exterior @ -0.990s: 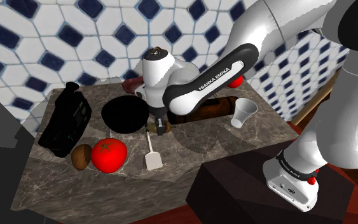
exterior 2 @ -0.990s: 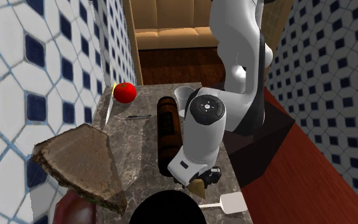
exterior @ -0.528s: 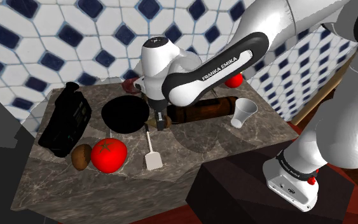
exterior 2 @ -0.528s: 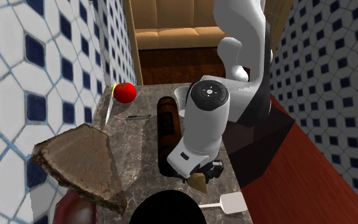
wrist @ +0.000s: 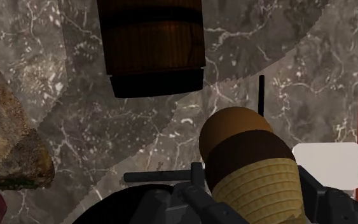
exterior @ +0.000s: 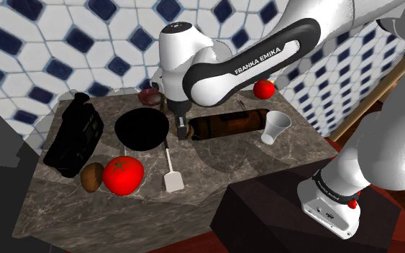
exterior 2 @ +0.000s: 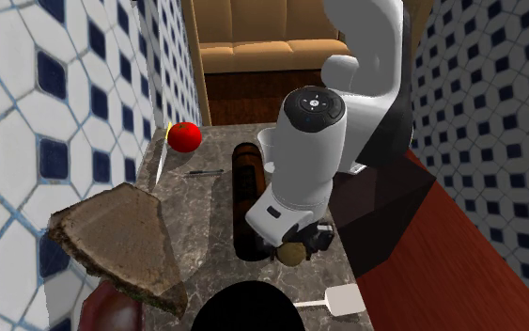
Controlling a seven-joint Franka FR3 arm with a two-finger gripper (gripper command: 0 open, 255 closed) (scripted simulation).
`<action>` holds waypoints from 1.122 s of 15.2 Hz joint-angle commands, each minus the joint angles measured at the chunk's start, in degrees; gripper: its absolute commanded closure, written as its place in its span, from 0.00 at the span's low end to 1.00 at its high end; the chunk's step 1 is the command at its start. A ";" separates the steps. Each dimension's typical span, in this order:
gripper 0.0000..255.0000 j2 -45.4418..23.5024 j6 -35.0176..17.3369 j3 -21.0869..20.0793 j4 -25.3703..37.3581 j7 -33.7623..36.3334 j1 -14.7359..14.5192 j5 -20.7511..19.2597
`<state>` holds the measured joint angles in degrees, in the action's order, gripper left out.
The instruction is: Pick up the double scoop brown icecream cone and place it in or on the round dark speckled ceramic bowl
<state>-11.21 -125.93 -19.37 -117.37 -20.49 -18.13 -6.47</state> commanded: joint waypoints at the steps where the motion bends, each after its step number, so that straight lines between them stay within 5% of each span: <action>1: 1.00 0.73 1.42 -0.10 0.73 -0.29 0.07 0.39; 12: 1.00 4.46 9.01 -0.42 4.87 -1.66 0.38 2.20; 17: 1.00 -7.39 14.06 0.06 21.03 -0.03 -1.30 -1.69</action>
<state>-15.86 -113.39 -19.36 -100.43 -21.08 -18.84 -7.29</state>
